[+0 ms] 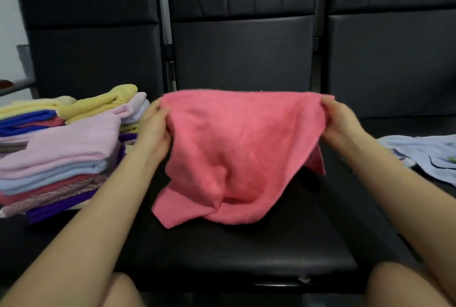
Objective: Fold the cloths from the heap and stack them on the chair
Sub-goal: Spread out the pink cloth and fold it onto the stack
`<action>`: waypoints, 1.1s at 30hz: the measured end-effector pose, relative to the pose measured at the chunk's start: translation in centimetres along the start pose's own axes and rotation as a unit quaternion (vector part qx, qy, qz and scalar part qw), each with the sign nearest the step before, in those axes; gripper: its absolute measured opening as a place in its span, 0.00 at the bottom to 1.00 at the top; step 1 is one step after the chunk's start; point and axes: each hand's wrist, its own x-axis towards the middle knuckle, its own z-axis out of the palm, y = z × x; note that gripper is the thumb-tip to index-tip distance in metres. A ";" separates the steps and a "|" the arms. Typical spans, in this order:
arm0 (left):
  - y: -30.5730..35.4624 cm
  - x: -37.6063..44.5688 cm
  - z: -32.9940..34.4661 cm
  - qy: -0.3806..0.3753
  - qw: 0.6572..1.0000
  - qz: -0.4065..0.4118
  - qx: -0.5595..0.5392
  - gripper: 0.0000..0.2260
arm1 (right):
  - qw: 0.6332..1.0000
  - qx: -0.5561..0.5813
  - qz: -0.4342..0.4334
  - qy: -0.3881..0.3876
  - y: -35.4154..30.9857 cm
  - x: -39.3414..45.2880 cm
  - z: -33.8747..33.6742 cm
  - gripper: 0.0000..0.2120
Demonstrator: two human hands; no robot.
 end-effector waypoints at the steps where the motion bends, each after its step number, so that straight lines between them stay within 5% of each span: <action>1: -1.4 0.5 -0.3 -0.007 0.999 -0.012 0.031 0.14 | 0.999 -0.047 0.017 0.001 1.1 0.3 -0.3 0.06; 3: -4.0 0.7 -1.1 -0.020 0.992 -0.058 0.113 0.23 | 0.964 -0.265 0.020 0.014 3.7 0.6 -1.7 0.18; 5: -5.7 0.5 -2.1 -0.032 0.966 -0.056 0.251 0.24 | 0.868 -0.493 -0.053 0.036 5.5 0.2 -2.9 0.28; 6: -6.3 0.5 -2.6 -0.034 0.943 -0.046 0.329 0.22 | 0.833 -0.543 -0.100 0.025 5.9 -0.4 -2.8 0.25; 9: -6.3 -0.3 -3.7 -0.058 0.908 0.004 0.415 0.12 | 0.800 -0.561 -0.161 -0.139 6.1 -3.9 -0.3 0.03; 11: -5.2 -1.4 -3.8 -0.068 0.912 0.030 0.404 0.03 | 0.750 -0.580 -0.140 -0.287 6.8 -6.8 1.8 0.05; 13: -4.0 -3.1 -3.9 -0.109 0.899 0.052 0.422 0.09 | 0.661 -0.619 -0.089 -0.415 8.3 -8.8 3.2 0.09; 15: -2.9 -5.1 -4.0 -0.186 0.885 0.023 0.427 0.11 | 0.573 -0.670 -0.108 -0.459 10.0 -9.5 3.6 0.15; 17: -2.5 -7.2 -4.4 -0.262 0.862 0.014 0.434 0.09 | 0.550 -0.673 -0.163 -0.467 10.6 -9.5 3.6 0.13; 19: -3.1 -8.6 -4.8 -0.329 0.808 0.053 0.485 0.01 | 0.586 -0.653 -0.178 -0.445 10.4 -9.4 3.5 0.05; 21: -3.9 -9.4 -5.1 -0.368 0.733 0.095 0.564 0.19 | 0.702 -0.577 -0.107 -0.404 9.6 -9.1 3.3 0.06; 24: -5.0 -9.1 -5.7 -0.364 0.699 0.105 0.607 0.38 | 0.863 -0.381 -0.005 -0.332 8.0 -8.4 3.3 0.10; 26: -5.4 -8.5 -5.9 -0.347 0.712 0.145 0.593 0.27 | 0.919 -0.286 0.032 -0.269 6.6 -7.9 3.0 0.09; 29: -5.1 -8.0 -5.4 -0.311 0.800 0.152 0.491 0.03 | 0.940 -0.272 0.059 -0.200 4.9 -7.3 1.7 0.10; 33: -4.1 -8.6 -5.0 -0.308 0.854 0.130 0.399 0.13 | 0.922 -0.322 0.063 -0.205 2.9 -7.7 -1.2 0.09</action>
